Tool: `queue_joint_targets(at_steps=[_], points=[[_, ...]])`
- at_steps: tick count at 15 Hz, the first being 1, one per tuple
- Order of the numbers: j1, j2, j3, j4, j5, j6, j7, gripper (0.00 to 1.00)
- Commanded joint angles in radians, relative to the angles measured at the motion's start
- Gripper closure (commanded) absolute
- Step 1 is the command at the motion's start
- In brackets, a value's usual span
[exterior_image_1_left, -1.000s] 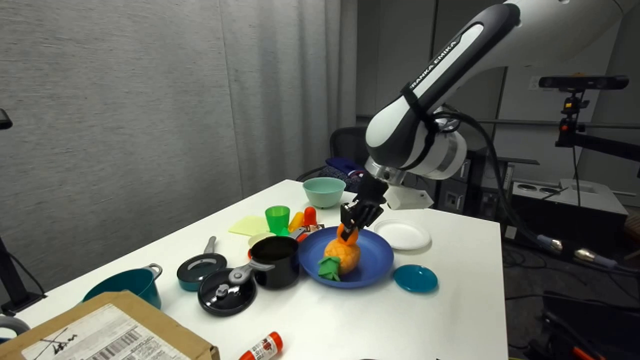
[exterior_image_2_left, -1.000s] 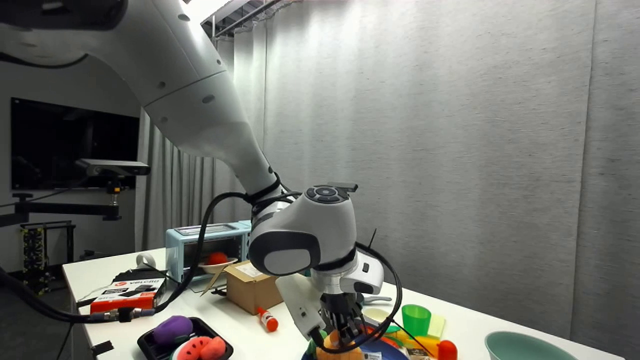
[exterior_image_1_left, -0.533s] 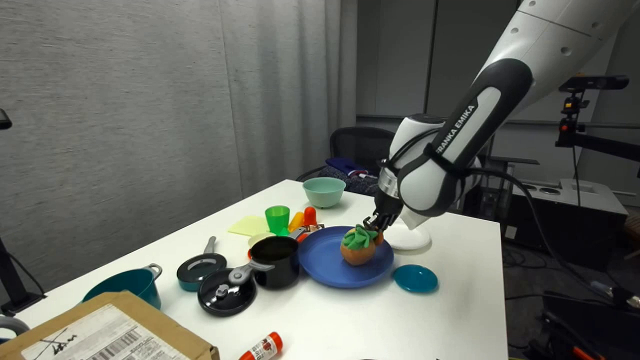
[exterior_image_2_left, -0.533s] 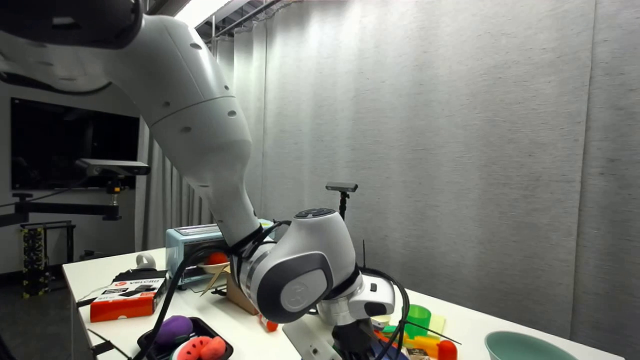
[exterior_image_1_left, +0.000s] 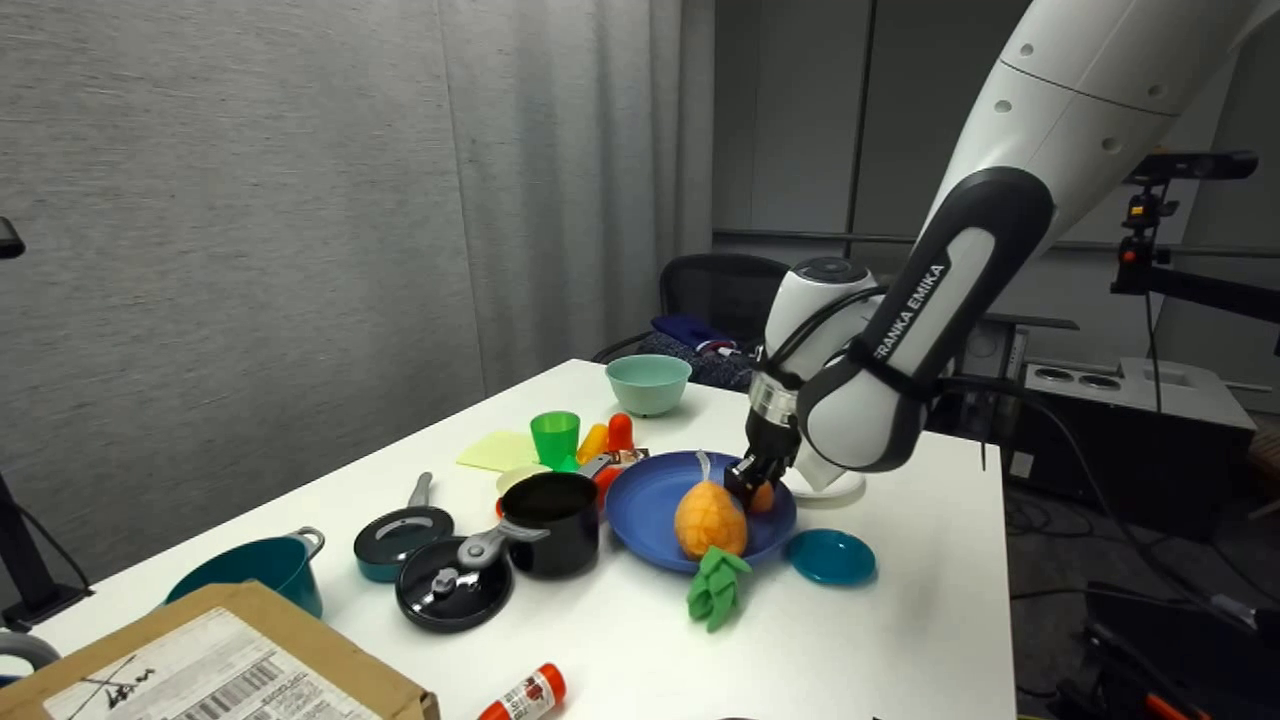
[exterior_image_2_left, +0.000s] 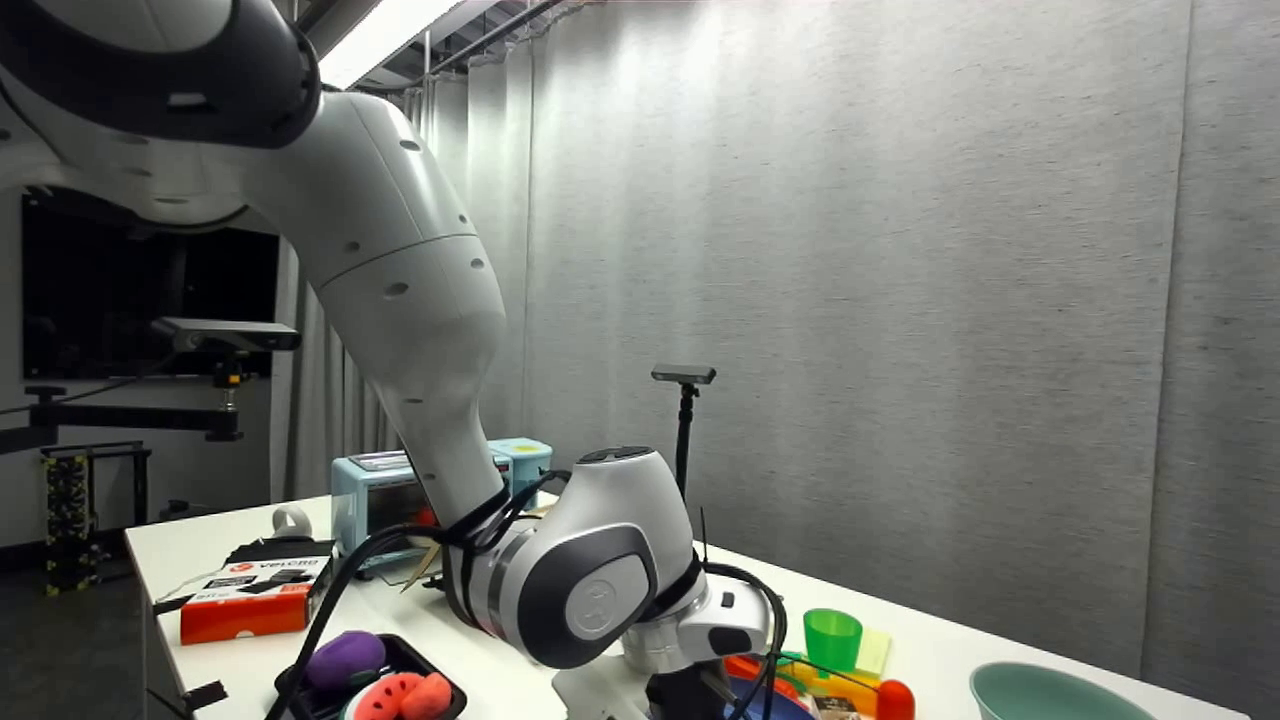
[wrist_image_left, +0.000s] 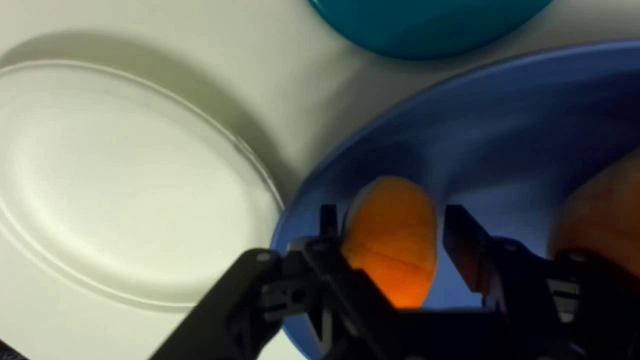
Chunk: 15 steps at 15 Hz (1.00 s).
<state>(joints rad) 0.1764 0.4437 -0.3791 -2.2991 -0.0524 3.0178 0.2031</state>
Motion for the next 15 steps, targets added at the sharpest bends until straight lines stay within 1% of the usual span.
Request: queue_joint_targets(at_steps=[1,2,3,4,6,7,8,9,10,11,13,15], points=[[-0.081,-0.092,0.085,-0.019,0.018,-0.047,-0.034,0.10],[-0.092,-0.112,0.096,-0.021,0.019,-0.057,-0.035,0.04],[-0.100,-0.136,0.099,-0.023,0.015,-0.075,-0.030,0.00],[-0.096,-0.155,0.087,-0.020,0.002,-0.092,-0.015,0.00],[-0.079,-0.200,0.047,-0.015,-0.050,-0.160,0.014,0.00],[-0.070,-0.213,0.036,-0.005,-0.077,-0.198,0.039,0.00],[-0.081,-0.235,0.042,0.001,-0.097,-0.259,0.041,0.00],[-0.120,-0.267,0.090,0.002,-0.062,-0.334,-0.006,0.00],[-0.153,-0.288,0.140,0.005,-0.003,-0.402,-0.060,0.00],[-0.191,-0.311,0.199,0.001,0.092,-0.461,-0.151,0.00],[-0.228,-0.327,0.251,0.016,0.218,-0.564,-0.252,0.00],[-0.254,-0.331,0.285,0.028,0.350,-0.653,-0.359,0.00]])
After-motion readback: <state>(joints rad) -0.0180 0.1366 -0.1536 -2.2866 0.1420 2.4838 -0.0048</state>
